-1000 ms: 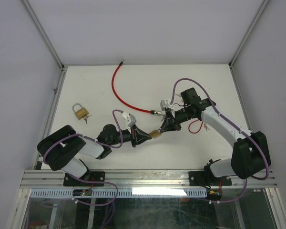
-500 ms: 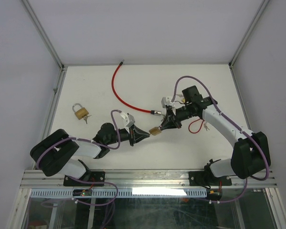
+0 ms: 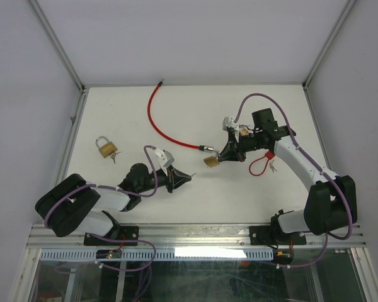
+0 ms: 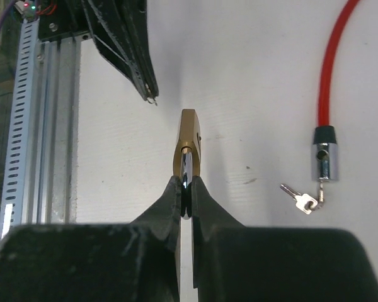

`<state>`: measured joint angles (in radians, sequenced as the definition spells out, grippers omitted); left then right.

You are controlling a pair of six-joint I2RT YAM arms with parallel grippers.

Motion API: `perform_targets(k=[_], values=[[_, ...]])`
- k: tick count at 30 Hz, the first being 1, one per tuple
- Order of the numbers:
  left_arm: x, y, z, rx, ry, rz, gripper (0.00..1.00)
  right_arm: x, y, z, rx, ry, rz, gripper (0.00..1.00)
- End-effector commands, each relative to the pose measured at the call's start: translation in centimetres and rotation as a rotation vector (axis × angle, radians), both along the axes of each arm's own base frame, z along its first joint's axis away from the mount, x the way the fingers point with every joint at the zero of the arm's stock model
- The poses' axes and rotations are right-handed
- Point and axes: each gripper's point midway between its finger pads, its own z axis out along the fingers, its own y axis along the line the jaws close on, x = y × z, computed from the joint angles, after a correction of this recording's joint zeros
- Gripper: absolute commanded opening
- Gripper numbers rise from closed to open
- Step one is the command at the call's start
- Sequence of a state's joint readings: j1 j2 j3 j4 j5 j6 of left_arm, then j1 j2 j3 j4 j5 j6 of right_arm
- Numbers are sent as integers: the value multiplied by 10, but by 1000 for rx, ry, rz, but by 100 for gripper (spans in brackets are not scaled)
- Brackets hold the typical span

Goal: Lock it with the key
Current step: Place the lock at the center of the board.

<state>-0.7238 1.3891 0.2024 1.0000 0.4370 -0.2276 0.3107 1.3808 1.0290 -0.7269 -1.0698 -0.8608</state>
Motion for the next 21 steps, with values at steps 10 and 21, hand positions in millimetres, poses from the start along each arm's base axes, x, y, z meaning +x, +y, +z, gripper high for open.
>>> perform_targets(k=[10,21], values=[[57,-65,27,-177,379,-25,0,95,-42,5,66,119,-493,0],[116,-140,6,-116,469,30,0,131,-97,-41,-8,428,-741,0]])
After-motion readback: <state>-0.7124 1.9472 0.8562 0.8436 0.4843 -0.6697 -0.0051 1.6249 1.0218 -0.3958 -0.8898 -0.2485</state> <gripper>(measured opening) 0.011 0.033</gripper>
